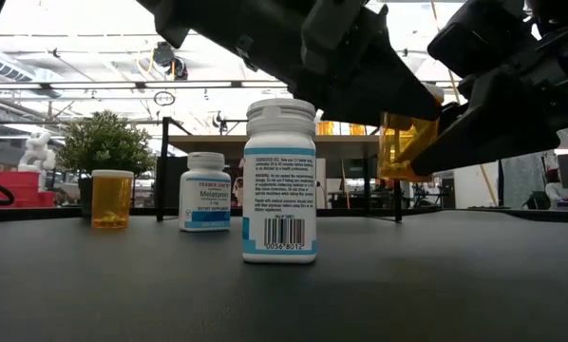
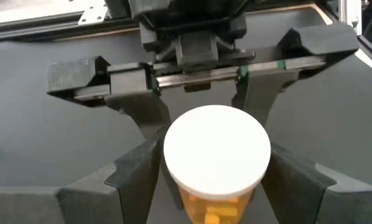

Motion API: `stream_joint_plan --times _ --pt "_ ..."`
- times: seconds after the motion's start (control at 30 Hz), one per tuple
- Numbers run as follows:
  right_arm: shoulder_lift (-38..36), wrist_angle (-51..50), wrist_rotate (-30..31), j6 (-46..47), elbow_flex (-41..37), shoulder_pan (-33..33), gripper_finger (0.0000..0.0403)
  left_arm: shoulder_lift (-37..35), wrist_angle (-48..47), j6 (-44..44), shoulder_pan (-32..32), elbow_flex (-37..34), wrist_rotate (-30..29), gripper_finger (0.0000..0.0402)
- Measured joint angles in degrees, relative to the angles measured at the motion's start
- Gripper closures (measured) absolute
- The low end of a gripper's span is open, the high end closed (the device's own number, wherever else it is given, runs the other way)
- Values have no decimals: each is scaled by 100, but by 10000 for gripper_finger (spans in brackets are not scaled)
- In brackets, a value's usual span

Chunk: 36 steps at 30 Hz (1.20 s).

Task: Pick and place medicine bottles onto shelf by color
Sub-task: Put the large orange pill bottle on the shelf aligned with the other large orange pill bottle

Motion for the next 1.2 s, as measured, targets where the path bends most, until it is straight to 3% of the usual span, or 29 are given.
stream_joint_plan --times 0.67,0.97,1.2 --pt "0 -26 -2 0 0 0 218 -2 50 22 -4 0 0 147" --pt "0 -24 0 2 0 0 218 -7 39 20 -7 0 0 195" --pt "0 -24 -2 0 0 0 218 -9 41 11 -7 0 0 172"
